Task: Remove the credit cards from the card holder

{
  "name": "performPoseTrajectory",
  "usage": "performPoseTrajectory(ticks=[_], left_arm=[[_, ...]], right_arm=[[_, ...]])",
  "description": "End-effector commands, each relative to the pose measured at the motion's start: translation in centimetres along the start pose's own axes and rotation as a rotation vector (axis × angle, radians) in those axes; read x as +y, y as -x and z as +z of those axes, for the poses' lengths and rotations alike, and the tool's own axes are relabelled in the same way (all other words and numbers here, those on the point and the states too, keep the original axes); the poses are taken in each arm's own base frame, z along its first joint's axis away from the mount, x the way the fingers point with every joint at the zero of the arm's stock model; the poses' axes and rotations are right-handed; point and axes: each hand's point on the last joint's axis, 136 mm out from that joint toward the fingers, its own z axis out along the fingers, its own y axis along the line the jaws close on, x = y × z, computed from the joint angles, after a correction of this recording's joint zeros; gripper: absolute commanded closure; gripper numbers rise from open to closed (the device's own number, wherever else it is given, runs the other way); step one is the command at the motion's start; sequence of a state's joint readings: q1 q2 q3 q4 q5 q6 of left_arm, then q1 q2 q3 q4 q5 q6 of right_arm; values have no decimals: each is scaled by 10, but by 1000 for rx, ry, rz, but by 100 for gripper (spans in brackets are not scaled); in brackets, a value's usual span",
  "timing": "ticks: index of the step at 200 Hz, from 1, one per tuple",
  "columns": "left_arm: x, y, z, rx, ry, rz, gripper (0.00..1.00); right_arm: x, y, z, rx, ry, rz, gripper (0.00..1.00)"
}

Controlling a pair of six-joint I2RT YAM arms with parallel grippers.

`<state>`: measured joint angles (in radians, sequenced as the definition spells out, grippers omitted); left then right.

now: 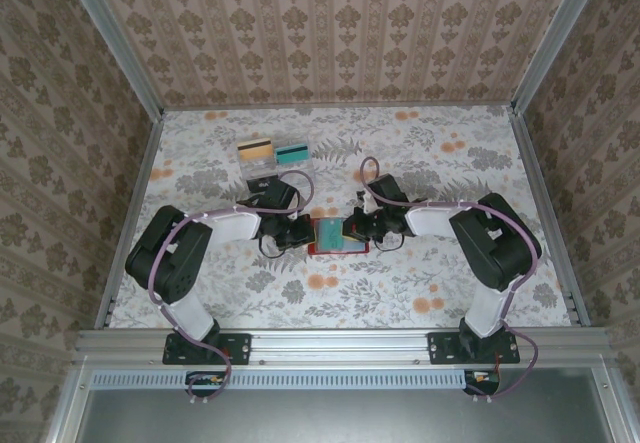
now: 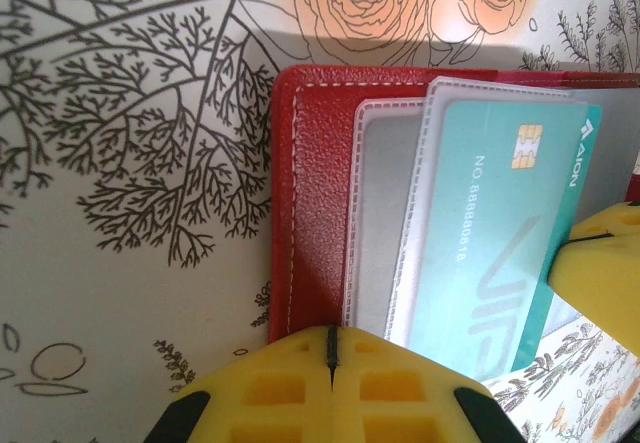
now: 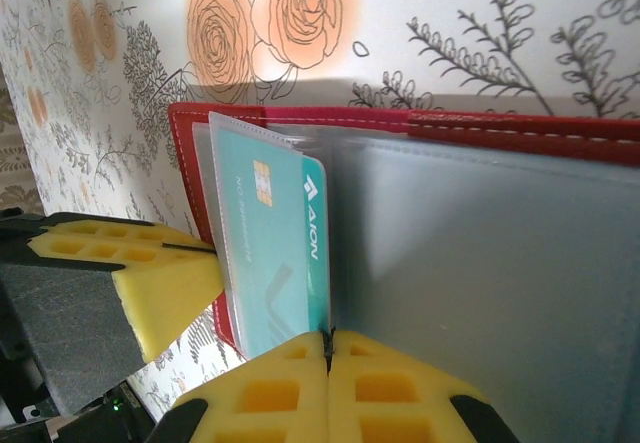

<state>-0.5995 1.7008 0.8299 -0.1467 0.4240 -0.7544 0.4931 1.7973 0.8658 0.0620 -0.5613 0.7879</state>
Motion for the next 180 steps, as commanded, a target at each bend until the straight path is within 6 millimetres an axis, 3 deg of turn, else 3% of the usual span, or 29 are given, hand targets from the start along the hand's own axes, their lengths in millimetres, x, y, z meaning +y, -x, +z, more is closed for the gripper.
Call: performPoseTrajectory(ticks=[1, 143, 151, 164, 180], left_arm=[[33, -19, 10, 71, 113, -36, 100], [32, -18, 11, 75, 110, -38, 100], [32, -18, 12, 77, 110, -37, 100], [32, -19, 12, 79, 108, -35, 100], [31, -18, 12, 78, 104, -34, 100]], right_arm=[[-6, -7, -4, 12, -19, 3, 100], [-12, -10, -12, -15, -11, 39, 100], [-11, -9, -10, -11, -6, 37, 95], [-8, -7, -7, -7, 10, 39, 79], [-4, -5, -2, -2, 31, 42, 73]])
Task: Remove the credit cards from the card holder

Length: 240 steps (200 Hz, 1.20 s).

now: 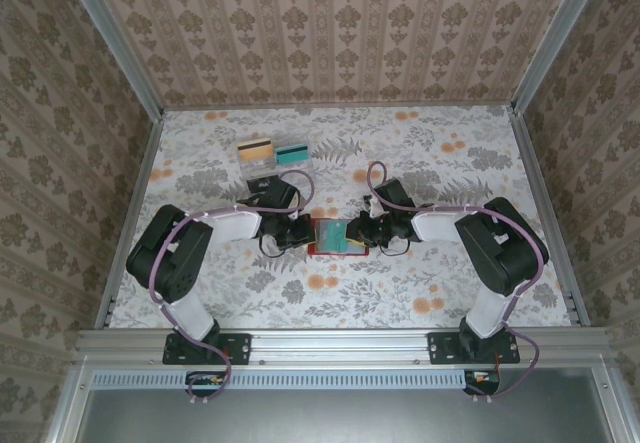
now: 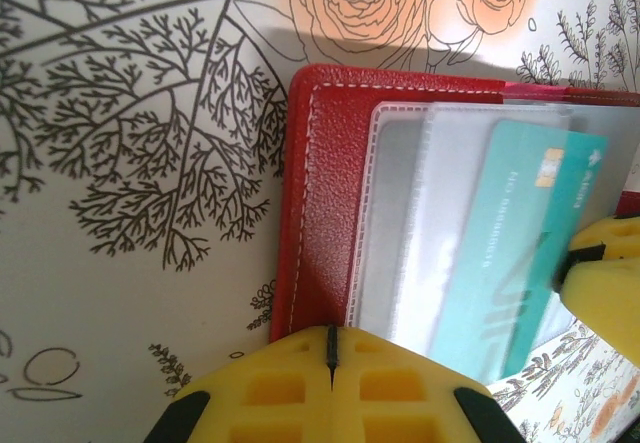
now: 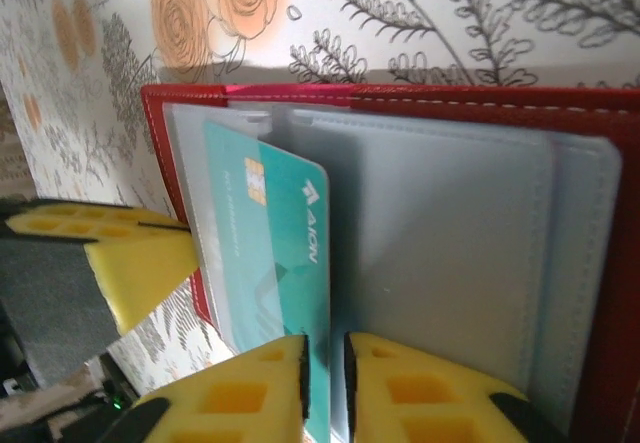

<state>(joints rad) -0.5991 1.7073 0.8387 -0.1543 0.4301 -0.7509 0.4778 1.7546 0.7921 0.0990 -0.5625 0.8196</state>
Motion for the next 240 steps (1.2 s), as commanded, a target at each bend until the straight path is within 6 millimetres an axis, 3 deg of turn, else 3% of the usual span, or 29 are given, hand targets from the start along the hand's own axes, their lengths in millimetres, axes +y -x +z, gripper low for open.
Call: performPoseTrajectory(ticks=[1, 107, 130, 143, 240], left_arm=[[32, -19, 11, 71, 106, -35, 100], [29, -20, 14, 82, 97, -29, 100], [29, -20, 14, 83, 98, -28, 100], [29, -19, 14, 81, 99, -27, 100], [31, -18, 13, 87, 102, -28, 100]], right_arm=[[6, 2, 6, 11, 29, 3, 73], [17, 7, 21, 27, 64, -15, 82], [15, 6, 21, 30, 55, -16, 93], [12, 5, 19, 29, 44, -20, 100], [-13, 7, -18, 14, 63, -19, 100]])
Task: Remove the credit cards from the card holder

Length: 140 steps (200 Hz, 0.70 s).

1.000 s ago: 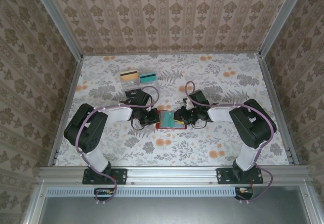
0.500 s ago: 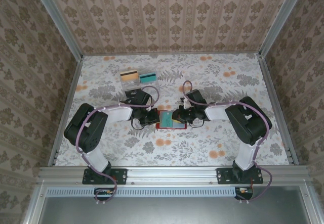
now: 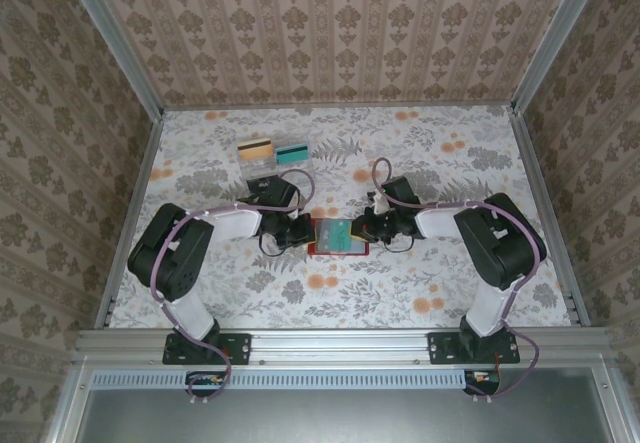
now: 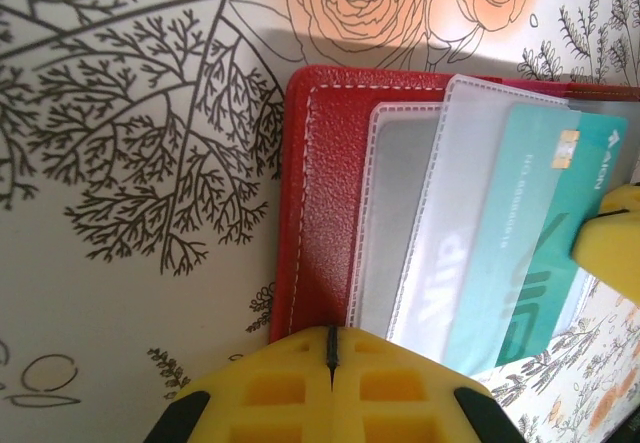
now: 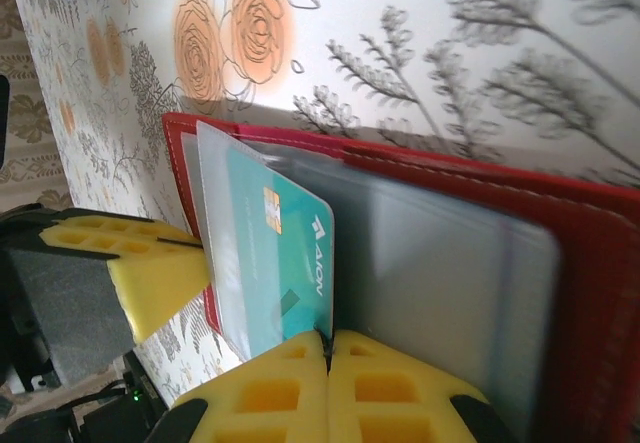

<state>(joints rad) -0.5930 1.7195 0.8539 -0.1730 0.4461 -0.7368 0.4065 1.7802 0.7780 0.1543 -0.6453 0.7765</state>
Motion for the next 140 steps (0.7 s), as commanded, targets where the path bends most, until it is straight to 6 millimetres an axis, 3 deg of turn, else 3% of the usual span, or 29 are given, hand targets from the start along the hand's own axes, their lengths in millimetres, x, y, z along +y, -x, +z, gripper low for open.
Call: performPoseTrajectory(ticks=[1, 81, 117, 140], left_arm=[[31, -18, 13, 69, 103, -31, 100], [30, -15, 8, 57, 99, -30, 100], [18, -3, -7, 10, 66, -31, 100], [-1, 14, -30, -67, 5, -33, 84]], right_arm=[[-5, -7, -12, 17, 1, -14, 100], [-1, -9, -39, -2, 17, -30, 100], [7, -7, -51, -22, 33, -37, 100], [20, -3, -60, -47, 53, -59, 100]])
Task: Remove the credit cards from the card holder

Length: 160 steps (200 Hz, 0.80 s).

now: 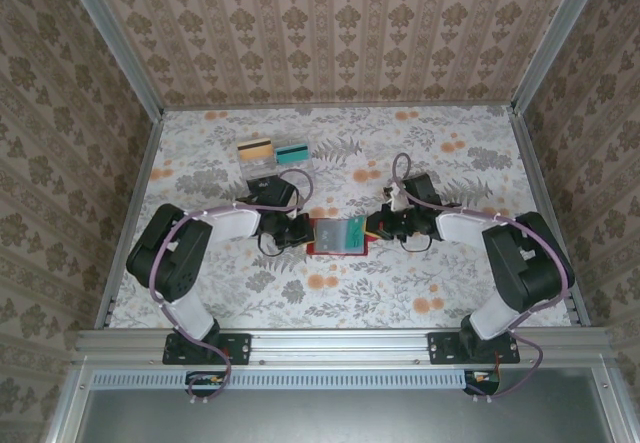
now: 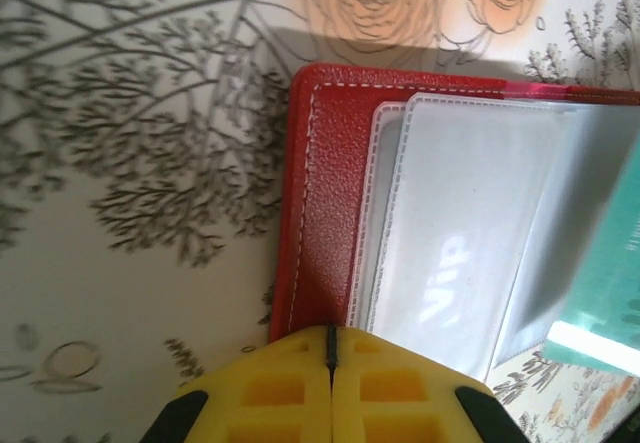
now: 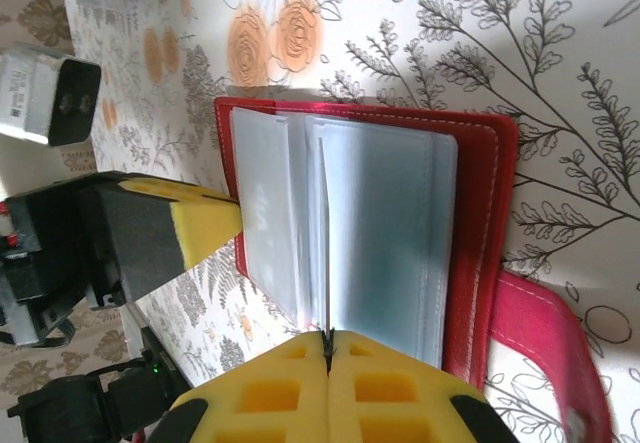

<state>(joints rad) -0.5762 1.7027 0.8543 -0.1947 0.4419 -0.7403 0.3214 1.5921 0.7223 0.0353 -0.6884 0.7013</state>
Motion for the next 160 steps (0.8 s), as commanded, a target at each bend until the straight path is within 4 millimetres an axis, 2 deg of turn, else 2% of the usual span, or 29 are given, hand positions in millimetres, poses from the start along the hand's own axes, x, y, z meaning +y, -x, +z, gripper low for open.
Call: performPoseTrajectory(ticks=[1, 18, 48, 81, 98, 111, 136, 160], left_arm=[[-6, 12, -24, -61, -7, -14, 83], [-28, 26, -43, -130, -105, -20, 68], [-67, 50, -72, -226, -321, -45, 50], [-103, 64, -91, -271, -520, -53, 51], [-112, 69, -98, -301, -577, -52, 55], [-119, 65, -102, -283, -617, -35, 56], [-126, 62, -104, -277, -647, -18, 58], [-124, 57, -100, -259, -635, -18, 61]], right_arm=[[13, -1, -12, -5, 25, -30, 100], [28, 6, -19, -25, 45, -54, 100], [62, 23, -31, -71, 124, -85, 100], [102, 42, -44, -130, 237, -123, 100], [121, 47, -48, -143, 284, -145, 100], [132, 48, -48, -138, 305, -160, 100], [142, 45, -42, -116, 322, -177, 100], [145, 43, -37, -107, 333, -174, 100]])
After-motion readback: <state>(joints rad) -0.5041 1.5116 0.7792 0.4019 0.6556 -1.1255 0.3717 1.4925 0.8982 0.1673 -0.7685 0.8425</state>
